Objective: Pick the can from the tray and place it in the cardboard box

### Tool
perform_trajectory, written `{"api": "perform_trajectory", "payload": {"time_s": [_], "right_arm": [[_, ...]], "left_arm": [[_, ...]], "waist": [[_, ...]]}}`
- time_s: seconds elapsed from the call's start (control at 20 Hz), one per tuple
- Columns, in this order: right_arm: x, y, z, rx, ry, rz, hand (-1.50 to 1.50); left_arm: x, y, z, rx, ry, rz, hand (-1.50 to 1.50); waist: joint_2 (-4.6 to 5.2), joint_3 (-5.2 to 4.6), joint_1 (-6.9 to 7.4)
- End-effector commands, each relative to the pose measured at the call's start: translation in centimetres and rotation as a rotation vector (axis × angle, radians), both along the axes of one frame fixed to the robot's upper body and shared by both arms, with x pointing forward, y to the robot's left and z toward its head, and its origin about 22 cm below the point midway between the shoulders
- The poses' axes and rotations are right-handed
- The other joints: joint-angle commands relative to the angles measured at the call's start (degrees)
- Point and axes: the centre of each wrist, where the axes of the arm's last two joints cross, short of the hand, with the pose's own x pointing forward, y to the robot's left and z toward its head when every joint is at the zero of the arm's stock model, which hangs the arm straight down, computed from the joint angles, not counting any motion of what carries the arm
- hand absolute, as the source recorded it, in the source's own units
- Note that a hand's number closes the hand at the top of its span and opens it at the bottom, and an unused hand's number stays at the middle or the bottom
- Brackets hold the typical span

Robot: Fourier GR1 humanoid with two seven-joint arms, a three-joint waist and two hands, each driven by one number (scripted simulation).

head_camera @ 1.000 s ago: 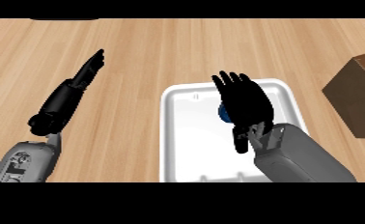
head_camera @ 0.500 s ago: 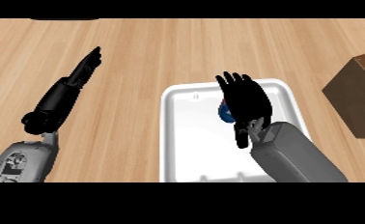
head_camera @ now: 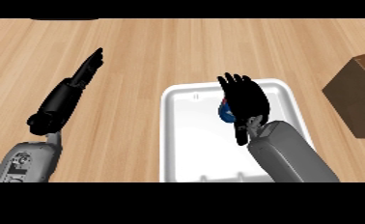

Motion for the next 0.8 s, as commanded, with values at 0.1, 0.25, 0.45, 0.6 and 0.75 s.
{"api": "perform_trajectory", "payload": {"time_s": [0.1, 0.25, 0.45, 0.6, 0.75], "right_arm": [[-1.0, -1.1, -2.2, -0.003, -0.009, 0.139, 1.50], [1.0, -0.9, -2.1, 0.005, -0.110, 0.175, 1.50], [2.7, 0.8, -3.0, 0.005, -0.186, 0.203, 1.50], [3.8, -1.2, -1.9, 0.133, -0.162, 0.025, 1.50], [6.6, -5.0, -1.9, 0.265, -0.158, -0.162, 1.50]], "left_arm": [[0.3, -0.3, 0.0, -0.001, 0.003, 0.006, 0.00], [0.1, -1.8, 1.0, -0.003, -0.004, -0.005, 0.00], [1.1, -0.1, 1.4, -0.013, 0.002, -0.012, 0.00], [0.1, 0.7, 0.0, 0.009, -0.007, -0.003, 0.00], [0.0, -1.4, -0.5, -0.015, 0.003, -0.014, 0.00]], "waist": [[0.00, 0.00, -0.14], [0.02, 0.01, 0.13], [0.13, 0.01, 0.36], [0.12, 0.00, 0.21], [0.46, 0.05, 0.57]]}}
